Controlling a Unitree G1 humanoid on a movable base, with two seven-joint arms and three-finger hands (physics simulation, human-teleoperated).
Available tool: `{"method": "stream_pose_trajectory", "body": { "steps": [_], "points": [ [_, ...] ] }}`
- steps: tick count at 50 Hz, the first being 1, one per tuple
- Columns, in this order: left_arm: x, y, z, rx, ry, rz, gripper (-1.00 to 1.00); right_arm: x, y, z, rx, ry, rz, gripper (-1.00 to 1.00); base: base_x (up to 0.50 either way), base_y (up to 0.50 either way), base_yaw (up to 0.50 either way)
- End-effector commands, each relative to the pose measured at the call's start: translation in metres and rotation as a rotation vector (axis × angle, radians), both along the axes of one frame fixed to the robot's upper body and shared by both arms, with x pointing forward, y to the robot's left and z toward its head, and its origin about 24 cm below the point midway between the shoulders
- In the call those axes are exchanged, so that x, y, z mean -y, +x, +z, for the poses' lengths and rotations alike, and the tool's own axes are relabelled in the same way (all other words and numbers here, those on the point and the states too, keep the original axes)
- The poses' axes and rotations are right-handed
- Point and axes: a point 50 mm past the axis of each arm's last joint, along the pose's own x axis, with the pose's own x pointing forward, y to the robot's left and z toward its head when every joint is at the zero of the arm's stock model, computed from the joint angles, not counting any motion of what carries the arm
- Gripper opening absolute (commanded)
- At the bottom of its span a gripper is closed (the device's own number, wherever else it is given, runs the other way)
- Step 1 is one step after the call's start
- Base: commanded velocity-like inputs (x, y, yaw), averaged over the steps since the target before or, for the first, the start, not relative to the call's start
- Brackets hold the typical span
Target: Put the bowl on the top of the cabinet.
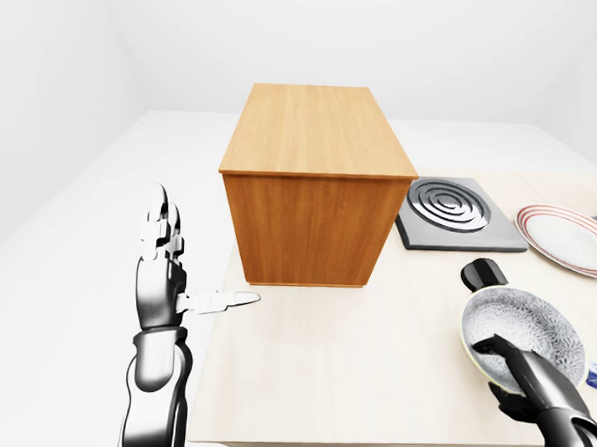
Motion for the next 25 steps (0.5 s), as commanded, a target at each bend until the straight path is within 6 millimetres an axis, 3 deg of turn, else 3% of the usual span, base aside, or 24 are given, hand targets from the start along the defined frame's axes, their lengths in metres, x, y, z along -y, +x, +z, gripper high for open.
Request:
{"method": "stream_pose_trajectory", "body": {
  "steps": [1, 10, 16, 18, 19, 20, 21, 22, 25],
  "points": [
    [0.0, -0.001, 0.001, 0.004, 0.0, -0.003, 1.0, -0.003, -0.007, -0.016, -0.104, 0.02, 0.017, -1.0, 0.0, 0.0, 0.0],
    [0.0, 0.0, 0.0, -0.001, 0.0, -0.003, 1.0, -0.001, -0.008, -0.015, -0.105, 0.017, 0.012, -1.0, 0.0, 0.0, 0.0],
    [0.001, 0.0, -0.002, -0.007, -0.001, -0.003, 1.0, 0.003, 0.002, 0.021, -0.016, 0.024, 0.04, -1.0, 0.0, 0.0, 0.0],
    [0.001, 0.0, -0.002, -0.007, -0.001, -0.003, 1.0, 0.003, 0.002, 0.021, -0.015, 0.026, 0.038, -1.0, 0.0, 0.0, 0.0],
    [0.001, 0.0, -0.002, -0.007, 0.0, -0.003, 1.0, 0.006, 0.009, 0.04, 0.026, 0.014, 0.062, -1.0, 0.0, 0.0, 0.0],
    [0.001, 0.0, -0.002, -0.007, 0.0, -0.003, 1.0, 0.007, 0.009, 0.042, 0.028, 0.015, 0.062, -1.0, 0.0, 0.0, 0.0],
    [0.001, 0.0, -0.001, -0.005, 0.0, -0.001, 1.0, 0.008, 0.016, 0.071, 0.088, -0.011, 0.107, -1.0, 0.0, 0.0, 0.0],
    [0.001, 0.0, -0.001, -0.004, 0.0, -0.001, 1.0, 0.008, 0.016, 0.073, 0.098, -0.014, 0.105, -1.0, 0.0, 0.0, 0.0],
    [0.001, 0.001, -0.001, -0.003, 0.0, 0.001, 1.0, 0.007, 0.027, 0.13, 0.309, -0.129, 0.165, -1.0, 0.0, 0.0, 0.0]
  ]
}}
